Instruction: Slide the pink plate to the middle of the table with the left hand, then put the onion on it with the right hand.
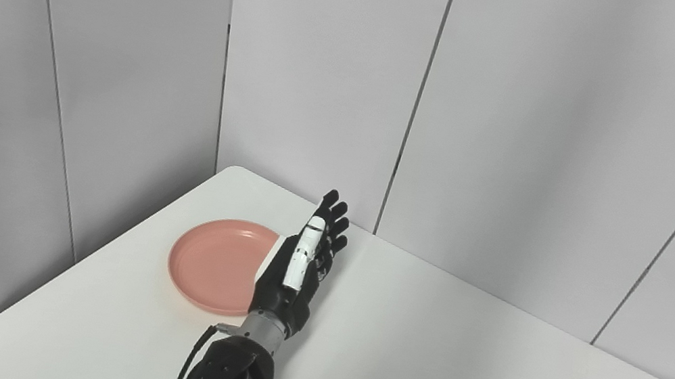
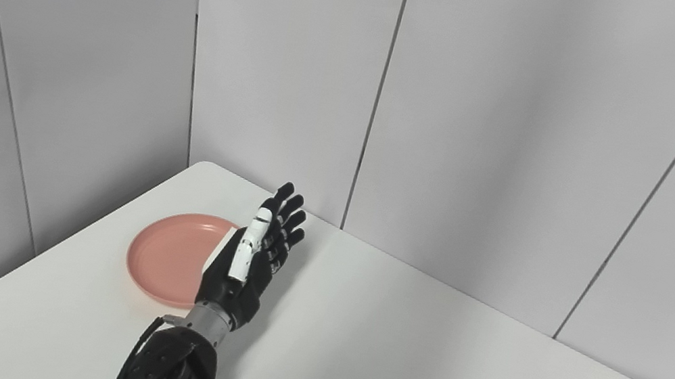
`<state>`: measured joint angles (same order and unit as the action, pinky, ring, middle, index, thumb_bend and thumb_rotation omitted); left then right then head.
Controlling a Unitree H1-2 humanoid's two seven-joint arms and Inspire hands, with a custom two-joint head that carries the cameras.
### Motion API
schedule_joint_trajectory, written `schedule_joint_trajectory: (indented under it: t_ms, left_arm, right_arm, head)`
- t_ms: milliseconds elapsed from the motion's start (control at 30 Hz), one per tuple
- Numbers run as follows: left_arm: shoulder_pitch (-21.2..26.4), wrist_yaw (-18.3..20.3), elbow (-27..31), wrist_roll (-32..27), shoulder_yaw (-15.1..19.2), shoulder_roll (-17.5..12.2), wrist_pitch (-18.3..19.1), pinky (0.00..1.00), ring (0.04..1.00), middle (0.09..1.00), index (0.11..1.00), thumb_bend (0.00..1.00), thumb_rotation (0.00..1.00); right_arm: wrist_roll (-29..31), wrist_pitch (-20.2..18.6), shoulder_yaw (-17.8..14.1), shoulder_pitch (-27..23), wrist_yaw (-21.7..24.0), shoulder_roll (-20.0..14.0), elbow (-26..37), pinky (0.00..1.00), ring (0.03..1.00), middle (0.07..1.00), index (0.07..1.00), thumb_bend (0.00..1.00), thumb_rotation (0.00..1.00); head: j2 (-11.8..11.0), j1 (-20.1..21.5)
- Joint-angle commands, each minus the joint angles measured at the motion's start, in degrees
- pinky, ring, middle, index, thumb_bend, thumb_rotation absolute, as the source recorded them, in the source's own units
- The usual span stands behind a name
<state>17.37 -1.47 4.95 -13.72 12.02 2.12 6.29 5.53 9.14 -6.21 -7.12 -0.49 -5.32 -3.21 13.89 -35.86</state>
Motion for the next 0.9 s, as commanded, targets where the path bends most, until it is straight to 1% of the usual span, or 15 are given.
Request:
schedule_joint_trajectory:
  t_ms: [0,133,233,300,433,633,733,800,867]
  left_arm:
    - [2.6,-0.6,1.6,-0.7,0.8,-1.0,-2.9,1.0,0.998,1.0,0.993,0.42,1.0]
    - [2.6,-0.3,1.8,-1.2,1.7,-2.0,-3.4,1.0,1.0,1.0,0.999,0.41,1.0]
    - [2.8,-1.0,2.5,-1.9,2.7,-2.3,-3.6,1.0,1.0,1.0,1.0,0.4,1.0]
    - [2.7,-1.8,3.5,-2.0,3.2,-2.4,-3.1,1.0,1.0,1.0,1.0,0.4,1.0]
    - [2.6,-3.7,5.4,-2.3,4.4,-2.4,-2.2,1.0,1.0,1.0,1.0,0.4,1.0]
    - [2.3,-5.2,7.0,-2.4,5.3,-3.2,-1.8,1.0,1.0,1.0,1.0,0.39,1.0]
    - [2.1,-5.5,7.4,-1.9,5.5,-3.7,-2.2,1.0,1.0,1.0,1.0,0.39,1.0]
    - [2.0,-5.9,7.7,-1.7,5.7,-4.0,-2.3,1.0,1.0,1.0,1.0,0.4,1.0]
    - [1.9,-6.2,8.1,-1.0,5.8,-4.3,-2.6,1.0,1.0,1.0,1.0,0.41,1.0]
  right_arm:
    - [-0.6,1.0,0.0,3.1,0.1,0.0,-4.5,0.68,0.831,0.863,0.798,0.58,0.89]
    - [-0.6,1.0,-0.2,3.0,-0.1,0.1,-4.8,0.68,0.819,0.853,0.788,0.61,0.88]
    - [-0.3,0.6,-0.2,2.9,0.2,0.0,-4.8,0.67,0.816,0.848,0.783,0.6,0.87]
    - [0.1,0.7,-0.3,2.9,0.5,-0.1,-4.8,0.66,0.812,0.842,0.779,0.59,0.86]
    - [0.0,0.3,-0.3,2.9,0.3,-0.2,-4.9,0.68,0.814,0.842,0.779,0.6,0.86]
    - [0.0,0.6,-0.3,2.8,0.2,-0.1,-5.0,0.66,0.812,0.838,0.776,0.6,0.86]
    - [0.2,0.5,-0.3,2.8,0.3,-0.1,-4.9,0.67,0.817,0.843,0.782,0.61,0.86]
    - [0.6,0.8,-0.4,2.7,0.4,-0.1,-5.2,0.67,0.813,0.835,0.776,0.58,0.86]
    - [0.6,0.4,-0.4,2.7,0.4,-0.2,-5.0,0.67,0.816,0.835,0.778,0.58,0.85]
  head:
    - [-0.1,-0.1]
    - [-0.2,-0.2]
    - [-0.4,-0.3]
    - [-0.5,-0.4]
    - [-0.7,-0.4]
    - [-0.8,-0.6]
    - [-0.9,-0.9]
    - [-0.9,-0.9]
    - [-1.0,-1.3]
